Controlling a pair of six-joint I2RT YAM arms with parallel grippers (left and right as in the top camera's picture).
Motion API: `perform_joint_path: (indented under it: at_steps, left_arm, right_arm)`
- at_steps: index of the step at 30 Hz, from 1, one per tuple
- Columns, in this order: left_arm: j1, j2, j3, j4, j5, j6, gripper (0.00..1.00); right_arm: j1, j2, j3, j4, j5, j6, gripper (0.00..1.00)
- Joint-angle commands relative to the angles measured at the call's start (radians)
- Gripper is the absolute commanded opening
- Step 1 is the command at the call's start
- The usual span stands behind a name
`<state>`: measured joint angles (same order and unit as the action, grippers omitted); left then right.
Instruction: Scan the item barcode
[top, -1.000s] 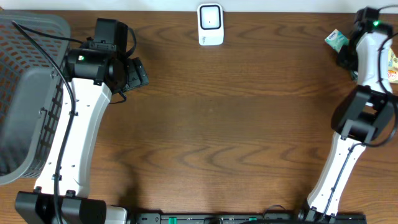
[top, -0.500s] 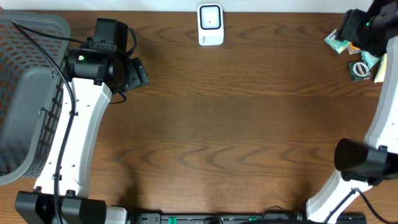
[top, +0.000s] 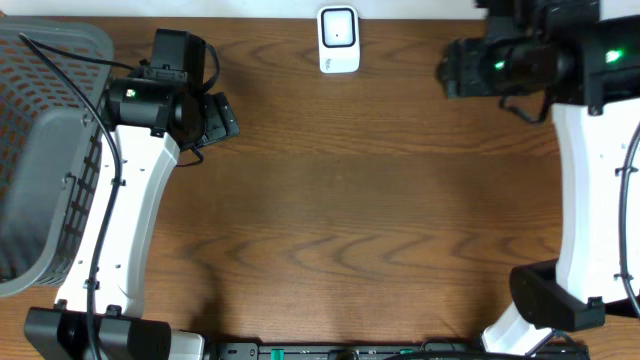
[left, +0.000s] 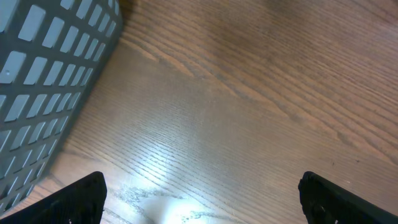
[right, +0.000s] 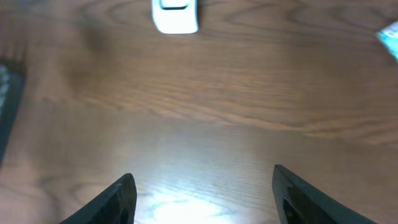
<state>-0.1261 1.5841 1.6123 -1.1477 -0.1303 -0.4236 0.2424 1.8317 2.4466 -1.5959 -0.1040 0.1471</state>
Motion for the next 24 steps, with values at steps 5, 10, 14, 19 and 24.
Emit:
perform_joint_path:
  at_steps: [5,10,14,19,24]
  left_arm:
    - [0.002,0.003,0.009,-0.003,-0.009,-0.012,0.98]
    - [0.002,0.003,0.009,-0.003,-0.009,-0.012,0.98]
    - [0.002,0.003,0.009,-0.003,-0.009,-0.012,0.98]
    - [0.002,0.003,0.009,-0.003,-0.009,-0.012,0.98]
    - [0.002,0.003,0.009,-0.003,-0.009,-0.012,0.98]
  right_arm:
    - [0.107,-0.01,0.005,0.002,0.058,-0.018,0.67]
    - [0.113,-0.013,0.005,-0.04,0.072,-0.018,0.68]
    - [0.113,-0.023,0.005,-0.039,0.071,-0.018,0.68]
    - [0.113,-0.055,0.005,-0.039,0.072,-0.023,0.68]
    - [0.113,-0.085,0.005,-0.043,0.072,-0.029,0.69]
